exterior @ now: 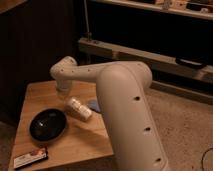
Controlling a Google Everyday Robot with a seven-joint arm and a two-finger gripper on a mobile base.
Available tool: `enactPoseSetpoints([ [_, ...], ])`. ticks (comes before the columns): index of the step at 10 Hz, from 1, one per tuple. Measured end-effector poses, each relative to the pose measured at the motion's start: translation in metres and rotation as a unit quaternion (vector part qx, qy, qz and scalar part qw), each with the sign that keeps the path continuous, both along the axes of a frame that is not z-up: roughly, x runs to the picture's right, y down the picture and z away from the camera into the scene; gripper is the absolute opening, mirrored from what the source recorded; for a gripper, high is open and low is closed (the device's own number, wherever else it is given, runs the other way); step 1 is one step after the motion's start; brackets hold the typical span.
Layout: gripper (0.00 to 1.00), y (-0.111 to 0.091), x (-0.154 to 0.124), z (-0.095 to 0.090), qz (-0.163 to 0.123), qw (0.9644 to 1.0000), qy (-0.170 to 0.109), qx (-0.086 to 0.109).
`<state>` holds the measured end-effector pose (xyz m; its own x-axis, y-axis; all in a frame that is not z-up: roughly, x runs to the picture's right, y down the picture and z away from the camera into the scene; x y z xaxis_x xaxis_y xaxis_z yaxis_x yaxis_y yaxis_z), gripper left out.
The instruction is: Stand the bottle upright
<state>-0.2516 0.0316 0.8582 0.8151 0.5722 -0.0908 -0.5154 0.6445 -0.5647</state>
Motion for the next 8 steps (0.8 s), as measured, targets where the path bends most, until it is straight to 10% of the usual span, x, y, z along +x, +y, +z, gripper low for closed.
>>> enactPoseSetpoints([
  [8, 0.33, -0.011, 0.003, -0.012, 0.019, 0.9997, -0.010, 0.009],
])
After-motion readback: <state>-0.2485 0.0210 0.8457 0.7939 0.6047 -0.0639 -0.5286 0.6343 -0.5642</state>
